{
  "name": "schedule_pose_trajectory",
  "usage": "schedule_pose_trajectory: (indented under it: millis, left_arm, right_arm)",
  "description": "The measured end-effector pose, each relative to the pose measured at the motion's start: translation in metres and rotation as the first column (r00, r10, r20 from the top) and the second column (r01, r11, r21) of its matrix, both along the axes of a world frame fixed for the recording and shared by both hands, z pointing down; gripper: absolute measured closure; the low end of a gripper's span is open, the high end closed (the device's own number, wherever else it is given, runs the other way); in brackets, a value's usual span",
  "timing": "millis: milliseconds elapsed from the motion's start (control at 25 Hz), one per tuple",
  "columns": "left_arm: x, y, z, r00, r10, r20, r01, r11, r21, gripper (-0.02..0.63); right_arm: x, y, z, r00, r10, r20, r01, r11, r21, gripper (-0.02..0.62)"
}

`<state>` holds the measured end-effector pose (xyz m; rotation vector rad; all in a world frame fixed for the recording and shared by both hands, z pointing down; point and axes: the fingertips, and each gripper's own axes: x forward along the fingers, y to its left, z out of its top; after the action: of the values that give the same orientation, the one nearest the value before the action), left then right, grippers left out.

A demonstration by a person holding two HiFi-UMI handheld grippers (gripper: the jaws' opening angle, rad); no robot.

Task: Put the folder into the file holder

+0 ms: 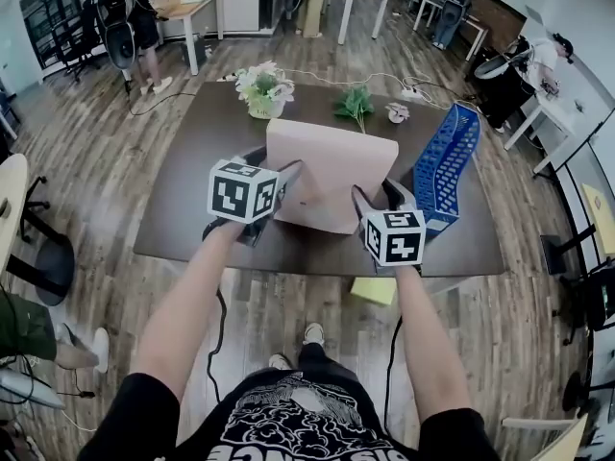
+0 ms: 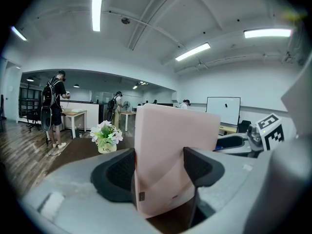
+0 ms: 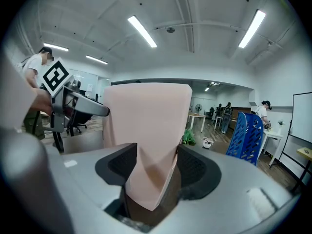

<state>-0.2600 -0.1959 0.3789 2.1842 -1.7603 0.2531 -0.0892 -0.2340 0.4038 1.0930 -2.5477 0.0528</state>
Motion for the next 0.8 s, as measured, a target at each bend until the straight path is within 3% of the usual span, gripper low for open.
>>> schedule_pose_trajectory:
  millis: [480,800]
  left_arm:
    - [0.0047,0.0044,0.0076,1.000,-0.020,0.011,0.021,1.000,-0.010,0.268]
    - [0.0027,0.0046,0.0085,0.994,-0.109,-0.011,0.109,0.994,0.010,0.267]
  right_arm:
    - [-0.0006,0.0035,-0.0001,0.999,-0.047,-0.015,0.046,0.999,-0.028,0.319]
    - [-0.0004,0.0041,-0.0038,0.985,-0.168,0.030,0.169,0.986,-0.016,0.318]
